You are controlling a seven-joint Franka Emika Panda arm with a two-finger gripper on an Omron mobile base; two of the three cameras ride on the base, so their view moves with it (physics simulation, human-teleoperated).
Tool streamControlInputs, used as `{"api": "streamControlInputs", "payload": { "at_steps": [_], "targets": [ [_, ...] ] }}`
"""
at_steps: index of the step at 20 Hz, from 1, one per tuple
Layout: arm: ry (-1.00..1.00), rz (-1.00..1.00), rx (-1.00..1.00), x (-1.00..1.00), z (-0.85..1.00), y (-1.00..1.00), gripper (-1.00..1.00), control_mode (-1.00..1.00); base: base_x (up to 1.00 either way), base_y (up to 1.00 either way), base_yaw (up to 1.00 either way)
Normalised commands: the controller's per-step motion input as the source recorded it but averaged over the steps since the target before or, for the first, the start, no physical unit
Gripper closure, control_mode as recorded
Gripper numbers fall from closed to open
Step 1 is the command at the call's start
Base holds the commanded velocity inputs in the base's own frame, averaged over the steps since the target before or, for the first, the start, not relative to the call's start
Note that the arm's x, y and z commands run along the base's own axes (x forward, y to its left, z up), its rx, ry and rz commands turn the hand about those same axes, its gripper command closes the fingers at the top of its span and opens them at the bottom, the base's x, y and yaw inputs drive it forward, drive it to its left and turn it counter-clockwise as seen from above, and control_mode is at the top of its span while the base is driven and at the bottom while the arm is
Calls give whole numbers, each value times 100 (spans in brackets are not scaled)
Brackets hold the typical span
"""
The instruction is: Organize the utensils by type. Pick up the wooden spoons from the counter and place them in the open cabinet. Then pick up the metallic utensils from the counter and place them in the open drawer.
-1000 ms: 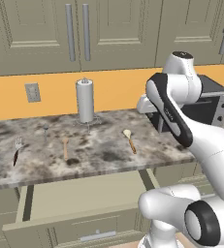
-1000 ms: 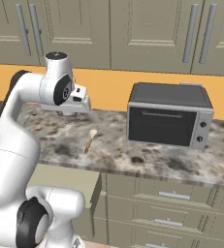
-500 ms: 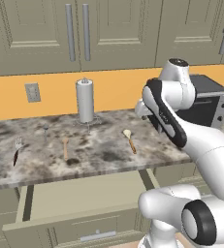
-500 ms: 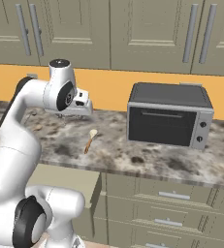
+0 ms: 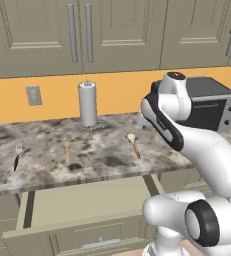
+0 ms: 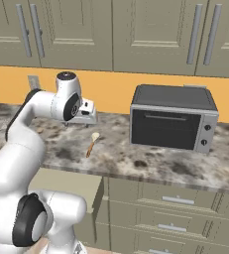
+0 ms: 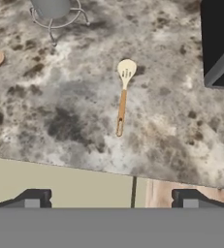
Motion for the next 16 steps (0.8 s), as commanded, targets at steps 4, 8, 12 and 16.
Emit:
{"api": "streamControlInputs", "payload": {
  "at_steps": [4,8,12,16],
  "targets": [
    [0,0,-4,32,-50,0,-100,-100,0,0,0],
    [0,0,-5,41,-57,0,-100,-100,0,0,0],
    [0,0,-2,48,-51,0,-100,-100,0,0,0],
    [0,0,0,48,-50,0,-100,-100,0,0,0]
  ]
}}
